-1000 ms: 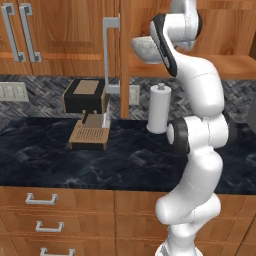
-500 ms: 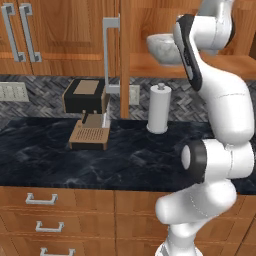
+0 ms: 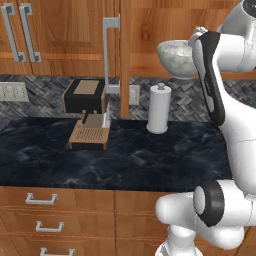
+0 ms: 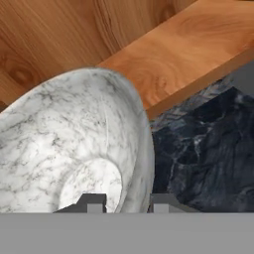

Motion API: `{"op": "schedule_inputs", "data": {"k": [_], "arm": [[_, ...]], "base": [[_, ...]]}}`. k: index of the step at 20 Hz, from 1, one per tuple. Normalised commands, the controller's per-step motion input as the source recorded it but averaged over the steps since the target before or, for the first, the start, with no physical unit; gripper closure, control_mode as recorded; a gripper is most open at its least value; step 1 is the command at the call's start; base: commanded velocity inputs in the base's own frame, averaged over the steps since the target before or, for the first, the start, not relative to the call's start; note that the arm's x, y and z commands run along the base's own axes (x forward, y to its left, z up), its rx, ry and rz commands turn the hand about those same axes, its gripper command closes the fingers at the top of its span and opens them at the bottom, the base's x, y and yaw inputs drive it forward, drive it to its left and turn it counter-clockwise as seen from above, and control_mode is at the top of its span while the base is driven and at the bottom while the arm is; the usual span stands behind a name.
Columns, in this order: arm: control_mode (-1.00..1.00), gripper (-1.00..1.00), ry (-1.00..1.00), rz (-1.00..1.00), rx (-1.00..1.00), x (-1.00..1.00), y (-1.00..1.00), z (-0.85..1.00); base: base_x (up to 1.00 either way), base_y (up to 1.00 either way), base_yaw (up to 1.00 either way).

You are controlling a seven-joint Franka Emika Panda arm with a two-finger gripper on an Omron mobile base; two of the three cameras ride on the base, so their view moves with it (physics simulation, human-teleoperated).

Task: Pick up the bowls from the cabinet and place each bowl in front of a stool on the dining counter.

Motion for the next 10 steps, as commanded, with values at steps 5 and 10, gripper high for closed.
{"op": "schedule_inputs", "data": {"k": [5, 10], "arm": [[-1.0, 1.0, 0.0, 0.0, 0.0, -1.0, 0.0, 0.0], [1.0, 1.0, 0.0, 0.0, 0.0, -0.38, 0.0, 0.0]], "base": [[0.0, 0.0, 0.0], [-0.53, 0.0, 0.0]]}}
